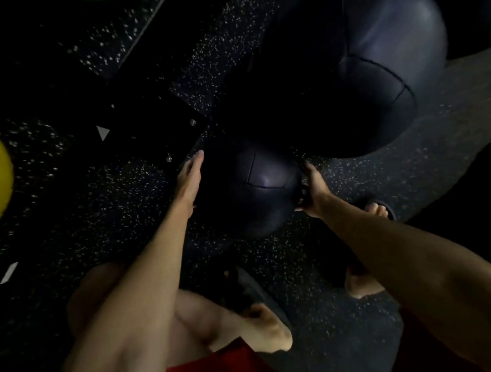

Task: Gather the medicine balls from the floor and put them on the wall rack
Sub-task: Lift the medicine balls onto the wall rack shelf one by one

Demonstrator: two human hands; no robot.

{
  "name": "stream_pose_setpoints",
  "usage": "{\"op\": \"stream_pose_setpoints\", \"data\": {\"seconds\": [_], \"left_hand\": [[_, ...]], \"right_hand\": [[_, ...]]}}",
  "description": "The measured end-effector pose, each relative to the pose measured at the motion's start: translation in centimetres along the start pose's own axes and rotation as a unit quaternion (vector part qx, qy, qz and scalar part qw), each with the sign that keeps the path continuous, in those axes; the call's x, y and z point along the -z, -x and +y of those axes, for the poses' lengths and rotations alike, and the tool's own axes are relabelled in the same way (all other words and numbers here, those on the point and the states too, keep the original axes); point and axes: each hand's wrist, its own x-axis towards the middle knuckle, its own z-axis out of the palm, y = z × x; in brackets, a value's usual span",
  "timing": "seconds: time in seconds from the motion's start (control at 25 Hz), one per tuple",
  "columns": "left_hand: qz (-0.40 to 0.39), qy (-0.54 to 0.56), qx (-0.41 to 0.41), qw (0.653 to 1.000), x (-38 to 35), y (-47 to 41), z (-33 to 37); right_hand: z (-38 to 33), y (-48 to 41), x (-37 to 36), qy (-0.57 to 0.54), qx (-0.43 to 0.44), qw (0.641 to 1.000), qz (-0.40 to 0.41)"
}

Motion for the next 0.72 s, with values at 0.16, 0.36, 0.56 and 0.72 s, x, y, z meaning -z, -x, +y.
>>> {"op": "stream_pose_setpoints", "data": {"seconds": [0.16, 0.36, 0.56, 0.72], "left_hand": [[-0.01, 0.014, -0.01, 1.0, -0.9, -0.9, -0.2], [-0.009, 0.024, -0.012, 1.0, -1.1, 4.4, -0.7], [-0.041, 0.033, 0.01, 0.999, 1.5, 15.3, 1.2], [-0.07, 0.073, 0.051, 0.994, 5.6, 25.6, 3.1]], "right_hand": [[0.1, -0.8, -1.4, -0.044, 0.019, 0.999, -0.014], [1.7, 5.3, 0.6, -0.047, 0.026, 0.998, 0.035], [1.0, 19.2, 1.8, -0.028, 0.051, 0.995, 0.082], [-0.4, 33.8, 0.9, -0.017, 0.075, 0.992, 0.096]]}}
